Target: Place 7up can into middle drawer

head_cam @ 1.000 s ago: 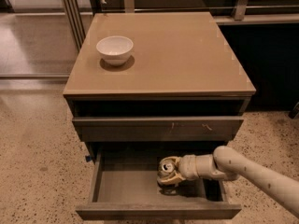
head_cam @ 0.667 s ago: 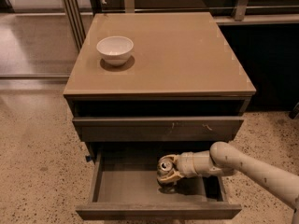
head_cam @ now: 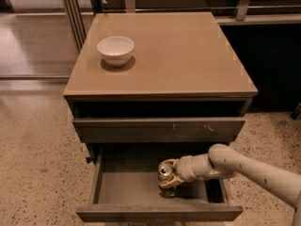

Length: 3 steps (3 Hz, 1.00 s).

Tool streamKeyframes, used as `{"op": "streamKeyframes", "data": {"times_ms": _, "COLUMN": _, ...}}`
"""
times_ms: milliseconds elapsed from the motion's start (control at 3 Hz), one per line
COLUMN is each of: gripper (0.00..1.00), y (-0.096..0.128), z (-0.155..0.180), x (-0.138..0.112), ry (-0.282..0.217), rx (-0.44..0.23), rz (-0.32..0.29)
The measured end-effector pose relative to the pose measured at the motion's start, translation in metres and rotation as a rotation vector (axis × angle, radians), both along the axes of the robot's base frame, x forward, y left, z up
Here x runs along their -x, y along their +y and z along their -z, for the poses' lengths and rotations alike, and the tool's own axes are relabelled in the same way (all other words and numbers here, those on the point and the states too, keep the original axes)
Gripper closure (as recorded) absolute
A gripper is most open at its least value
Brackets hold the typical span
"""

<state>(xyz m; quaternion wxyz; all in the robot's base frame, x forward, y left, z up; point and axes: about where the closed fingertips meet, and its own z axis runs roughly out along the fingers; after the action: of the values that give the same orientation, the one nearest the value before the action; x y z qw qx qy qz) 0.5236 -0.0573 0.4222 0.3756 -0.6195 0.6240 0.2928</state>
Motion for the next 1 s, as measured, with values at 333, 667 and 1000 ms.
{"op": "streamKeyframes", "data": {"times_ms": 333, "gripper": 1.0, "y": 0.0005, "z": 0.0054, "x": 0.0083, "ry": 0.008, "rx": -0.011, "rz": 0.012}}
{"op": "streamKeyframes", "data": {"times_ms": 667, "gripper": 1.0, "y": 0.0014, "z": 0.0134, "x": 0.0138, "ry": 0.016, "rx": -0.026, "rz": 0.025}}
{"op": "streamKeyframes", "data": {"times_ms": 1000, "gripper": 0.81, "y": 0.0014, "z": 0.0135, "x": 0.0138, "ry": 0.016, "rx": -0.026, "rz": 0.025}}
